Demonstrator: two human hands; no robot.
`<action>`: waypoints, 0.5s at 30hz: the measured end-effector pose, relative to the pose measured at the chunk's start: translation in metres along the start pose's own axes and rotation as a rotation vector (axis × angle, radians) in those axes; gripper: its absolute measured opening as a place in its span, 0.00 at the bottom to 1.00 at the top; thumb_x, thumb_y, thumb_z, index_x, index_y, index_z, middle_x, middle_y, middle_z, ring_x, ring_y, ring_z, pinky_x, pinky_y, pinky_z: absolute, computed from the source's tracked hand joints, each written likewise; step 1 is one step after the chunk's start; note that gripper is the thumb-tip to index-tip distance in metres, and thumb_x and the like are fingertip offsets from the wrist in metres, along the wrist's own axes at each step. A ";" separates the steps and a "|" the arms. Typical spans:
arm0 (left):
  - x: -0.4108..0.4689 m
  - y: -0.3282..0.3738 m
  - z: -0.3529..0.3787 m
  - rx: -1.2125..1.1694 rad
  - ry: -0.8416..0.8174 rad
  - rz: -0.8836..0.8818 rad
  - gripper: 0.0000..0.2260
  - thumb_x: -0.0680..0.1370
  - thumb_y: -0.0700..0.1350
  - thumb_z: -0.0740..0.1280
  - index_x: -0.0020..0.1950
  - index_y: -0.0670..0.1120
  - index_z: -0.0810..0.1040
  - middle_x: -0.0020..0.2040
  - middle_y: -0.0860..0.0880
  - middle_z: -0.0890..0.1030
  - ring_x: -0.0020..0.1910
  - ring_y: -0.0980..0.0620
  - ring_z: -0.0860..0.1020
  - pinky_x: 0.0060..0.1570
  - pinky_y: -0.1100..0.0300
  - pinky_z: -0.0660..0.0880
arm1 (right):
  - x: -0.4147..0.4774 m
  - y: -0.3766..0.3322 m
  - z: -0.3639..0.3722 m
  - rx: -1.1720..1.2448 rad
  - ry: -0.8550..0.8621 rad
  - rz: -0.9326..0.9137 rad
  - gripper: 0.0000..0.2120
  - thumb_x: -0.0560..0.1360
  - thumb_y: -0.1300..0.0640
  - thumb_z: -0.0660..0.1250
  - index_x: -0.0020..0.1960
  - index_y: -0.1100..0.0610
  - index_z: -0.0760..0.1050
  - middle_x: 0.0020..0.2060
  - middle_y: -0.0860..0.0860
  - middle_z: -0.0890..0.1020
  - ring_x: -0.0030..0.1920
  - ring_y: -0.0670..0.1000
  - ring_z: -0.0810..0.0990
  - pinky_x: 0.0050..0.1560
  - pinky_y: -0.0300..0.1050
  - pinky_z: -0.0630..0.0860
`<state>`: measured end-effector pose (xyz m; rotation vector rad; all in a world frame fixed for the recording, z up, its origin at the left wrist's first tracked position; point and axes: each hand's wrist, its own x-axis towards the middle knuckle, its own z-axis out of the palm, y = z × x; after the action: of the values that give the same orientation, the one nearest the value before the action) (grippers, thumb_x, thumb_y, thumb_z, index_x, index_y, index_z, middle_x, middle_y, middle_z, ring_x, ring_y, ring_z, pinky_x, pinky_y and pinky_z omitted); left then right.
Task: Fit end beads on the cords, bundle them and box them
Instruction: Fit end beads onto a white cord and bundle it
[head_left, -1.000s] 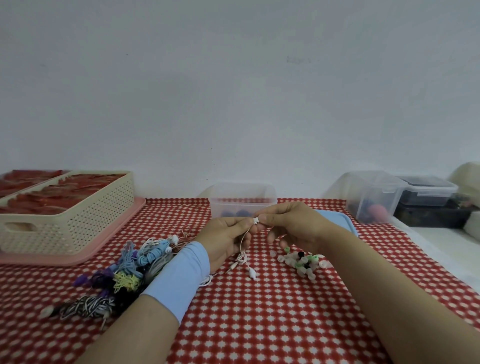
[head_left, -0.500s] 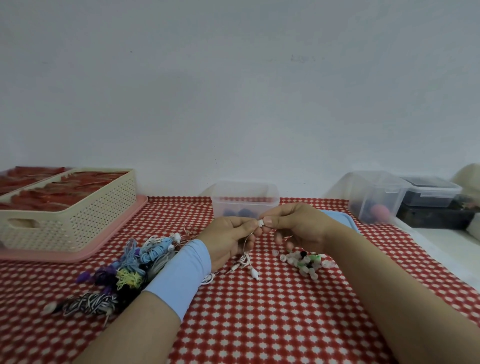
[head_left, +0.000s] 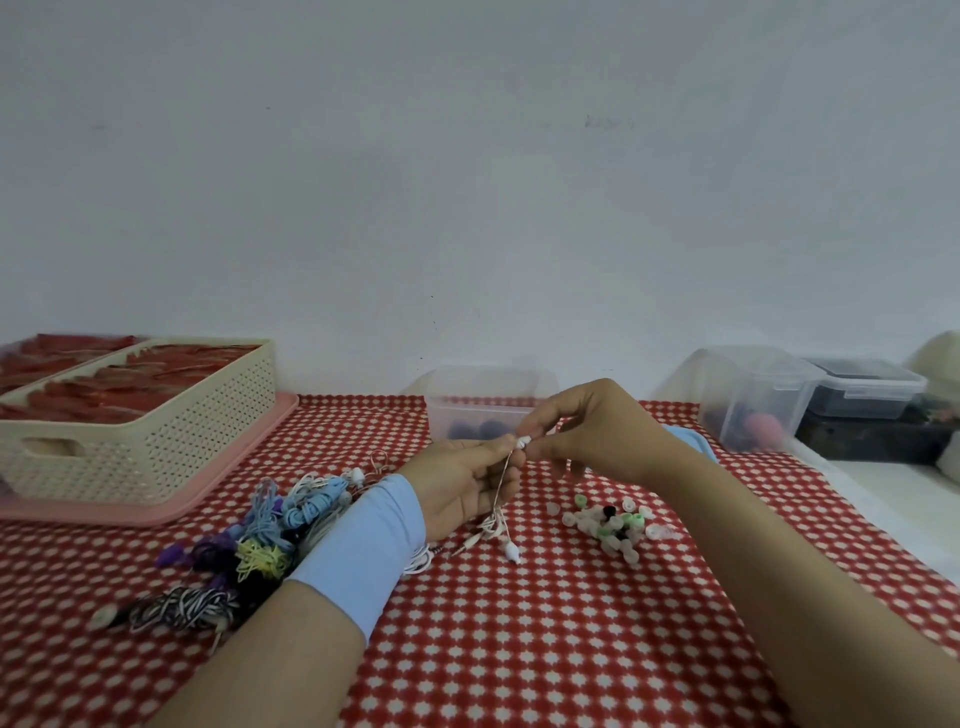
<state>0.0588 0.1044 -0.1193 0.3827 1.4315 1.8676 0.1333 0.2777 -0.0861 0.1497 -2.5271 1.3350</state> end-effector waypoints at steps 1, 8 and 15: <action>0.000 0.000 0.000 0.001 -0.007 -0.006 0.07 0.80 0.41 0.65 0.50 0.38 0.81 0.37 0.48 0.81 0.34 0.55 0.78 0.34 0.64 0.79 | 0.001 0.000 0.001 -0.004 0.011 -0.002 0.04 0.71 0.65 0.78 0.44 0.57 0.87 0.38 0.52 0.87 0.31 0.51 0.80 0.35 0.46 0.81; -0.002 0.002 -0.002 0.024 -0.008 -0.020 0.06 0.80 0.41 0.67 0.50 0.38 0.81 0.36 0.47 0.82 0.34 0.55 0.78 0.34 0.64 0.79 | 0.001 0.000 0.000 -0.039 -0.044 0.023 0.03 0.72 0.65 0.77 0.43 0.58 0.85 0.38 0.50 0.86 0.31 0.48 0.81 0.34 0.41 0.79; -0.001 0.001 -0.002 0.017 -0.018 -0.026 0.06 0.80 0.41 0.67 0.50 0.39 0.81 0.37 0.47 0.82 0.35 0.54 0.79 0.34 0.64 0.79 | 0.000 0.001 -0.001 -0.001 -0.075 0.053 0.01 0.75 0.61 0.75 0.46 0.58 0.85 0.38 0.49 0.85 0.32 0.49 0.81 0.34 0.43 0.79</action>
<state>0.0582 0.1022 -0.1192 0.3866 1.4342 1.8283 0.1332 0.2787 -0.0862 0.1354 -2.6110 1.3719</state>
